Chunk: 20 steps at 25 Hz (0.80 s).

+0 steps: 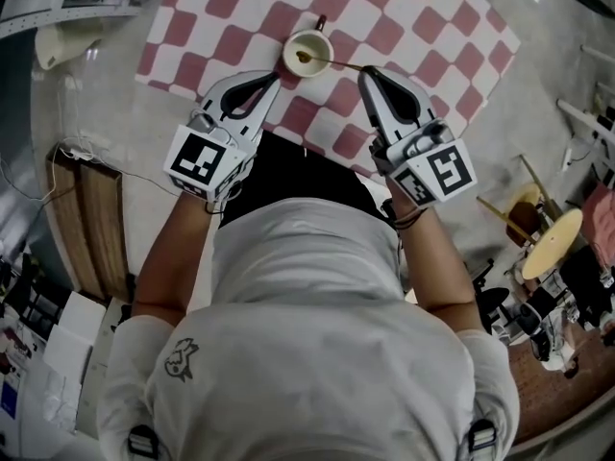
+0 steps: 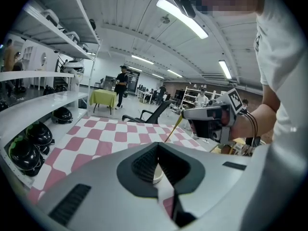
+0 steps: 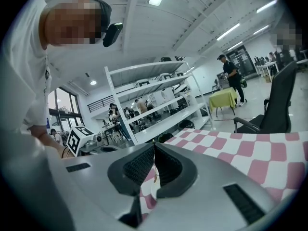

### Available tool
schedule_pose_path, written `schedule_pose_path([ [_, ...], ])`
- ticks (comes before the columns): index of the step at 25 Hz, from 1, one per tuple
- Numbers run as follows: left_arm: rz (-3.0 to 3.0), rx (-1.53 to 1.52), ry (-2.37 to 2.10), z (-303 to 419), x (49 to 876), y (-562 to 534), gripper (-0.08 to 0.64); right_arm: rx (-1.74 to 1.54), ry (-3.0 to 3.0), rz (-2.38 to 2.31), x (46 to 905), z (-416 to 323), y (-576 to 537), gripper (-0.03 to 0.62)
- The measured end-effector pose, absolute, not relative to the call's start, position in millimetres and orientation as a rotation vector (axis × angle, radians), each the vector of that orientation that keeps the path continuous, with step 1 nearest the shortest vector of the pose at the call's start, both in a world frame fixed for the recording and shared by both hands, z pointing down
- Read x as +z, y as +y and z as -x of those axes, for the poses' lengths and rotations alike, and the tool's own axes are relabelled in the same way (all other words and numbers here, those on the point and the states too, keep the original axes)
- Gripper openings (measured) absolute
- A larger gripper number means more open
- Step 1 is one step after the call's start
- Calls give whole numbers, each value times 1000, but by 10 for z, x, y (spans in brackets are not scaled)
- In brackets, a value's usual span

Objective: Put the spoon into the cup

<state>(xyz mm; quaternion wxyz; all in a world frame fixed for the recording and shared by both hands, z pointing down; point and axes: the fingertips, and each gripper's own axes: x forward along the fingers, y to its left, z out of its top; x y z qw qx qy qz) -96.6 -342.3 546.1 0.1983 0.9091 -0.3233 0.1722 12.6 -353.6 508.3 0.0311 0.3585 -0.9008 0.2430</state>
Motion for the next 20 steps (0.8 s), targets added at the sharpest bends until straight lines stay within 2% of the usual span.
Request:
schedule_pose_path([
  [8,-2480,528,-879,978,5903,-3435,14,792,-2734,-1091,5409,-94,-3591,34],
  [20,-2447,527,-840,969,6131,-3554,14,871,-2671,-1081,5792,-1,-3723,34],
])
